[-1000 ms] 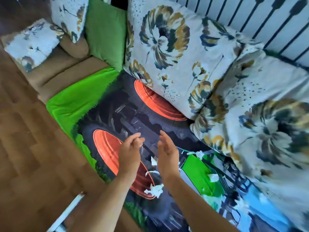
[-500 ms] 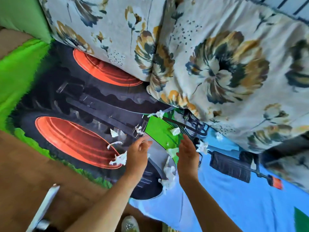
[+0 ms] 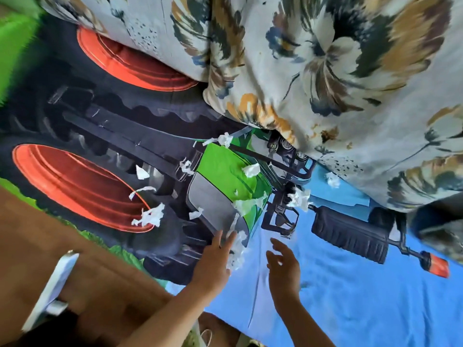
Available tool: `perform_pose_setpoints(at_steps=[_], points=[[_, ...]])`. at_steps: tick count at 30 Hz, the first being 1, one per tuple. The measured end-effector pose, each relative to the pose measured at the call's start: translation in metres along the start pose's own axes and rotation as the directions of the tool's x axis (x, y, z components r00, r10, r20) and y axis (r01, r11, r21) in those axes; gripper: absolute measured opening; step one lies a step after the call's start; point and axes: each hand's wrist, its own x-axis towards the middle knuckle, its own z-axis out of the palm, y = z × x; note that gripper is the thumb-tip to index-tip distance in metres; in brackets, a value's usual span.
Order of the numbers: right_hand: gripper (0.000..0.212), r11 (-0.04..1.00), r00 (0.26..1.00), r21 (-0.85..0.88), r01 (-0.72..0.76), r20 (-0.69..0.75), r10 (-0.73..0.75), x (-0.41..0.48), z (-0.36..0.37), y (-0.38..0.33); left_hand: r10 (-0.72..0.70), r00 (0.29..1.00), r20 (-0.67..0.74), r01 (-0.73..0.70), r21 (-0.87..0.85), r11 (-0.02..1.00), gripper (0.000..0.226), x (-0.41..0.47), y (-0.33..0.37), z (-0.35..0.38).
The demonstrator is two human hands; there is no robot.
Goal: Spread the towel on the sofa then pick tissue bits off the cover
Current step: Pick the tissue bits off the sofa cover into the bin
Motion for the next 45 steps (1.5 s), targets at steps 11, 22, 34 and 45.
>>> perform_pose_setpoints(at_steps=[11, 22, 34, 45], points=[[0.028, 1.000, 0.995, 0.008, -0.005, 0.103, 0.004, 0.045, -0.010, 0.022, 0.079, 0.994, -0.078, -0.046, 0.357, 0.933, 0.044, 0.033, 0.020, 0.024], [0.056, 0.642, 0.917, -0.665, 0.381, 0.182, -0.355, 0.152, -0.034, -0.029, 0.026, 0.923, -0.384, -0.012, 0.039, 0.999, 0.047, 0.080, 0.053, 0.001], [0.026, 0.744, 0.871, -0.511, 0.431, 0.018, -0.492, 0.198, -0.064, -0.043, 0.042, 0.935, -0.352, -0.022, 0.059, 0.998, 0.026, 0.099, 0.060, 0.007], [0.029, 0.624, 0.862, -0.681, 0.383, 0.022, -0.506, 0.240, -0.074, -0.039, 0.291, 0.918, -0.268, -0.182, 0.367, 0.912, 0.045, 0.113, 0.077, -0.006]])
